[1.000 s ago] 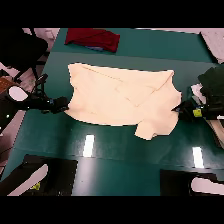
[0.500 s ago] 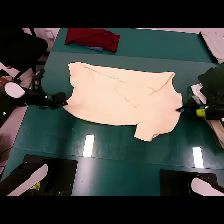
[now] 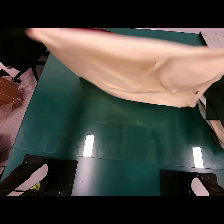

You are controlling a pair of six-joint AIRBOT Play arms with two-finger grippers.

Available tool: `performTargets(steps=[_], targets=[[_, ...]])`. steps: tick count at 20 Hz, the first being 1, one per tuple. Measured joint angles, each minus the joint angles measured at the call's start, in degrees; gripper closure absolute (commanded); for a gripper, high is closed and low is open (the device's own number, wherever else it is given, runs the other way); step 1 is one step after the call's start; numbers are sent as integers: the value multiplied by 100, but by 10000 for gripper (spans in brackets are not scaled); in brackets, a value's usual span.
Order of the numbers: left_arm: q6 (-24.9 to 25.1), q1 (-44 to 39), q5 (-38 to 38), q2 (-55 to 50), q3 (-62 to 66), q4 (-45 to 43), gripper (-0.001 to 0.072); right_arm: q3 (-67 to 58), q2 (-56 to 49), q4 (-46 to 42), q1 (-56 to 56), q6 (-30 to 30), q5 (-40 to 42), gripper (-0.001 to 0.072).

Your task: Fold the shirts.

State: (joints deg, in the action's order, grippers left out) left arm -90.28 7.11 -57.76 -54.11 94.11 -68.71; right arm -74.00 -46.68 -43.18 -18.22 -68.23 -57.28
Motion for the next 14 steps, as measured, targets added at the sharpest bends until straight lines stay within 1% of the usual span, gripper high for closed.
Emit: performTargets(steps=[3,6,11,14], targets=[[-52,2,83,4,1115,-236,687,-739,57,-28,107,-72,46,693],[-52,2,-162,2,1709,-396,687,-1346,24,-164,321,-315,-39,693],[-44,7,-367,17,2109,-660,687,-2076,13,-422,752,-660,-184,693],[-31,7,-503,133,2190,-748,687,-2583,17,-573,903,-774,-540,693]])
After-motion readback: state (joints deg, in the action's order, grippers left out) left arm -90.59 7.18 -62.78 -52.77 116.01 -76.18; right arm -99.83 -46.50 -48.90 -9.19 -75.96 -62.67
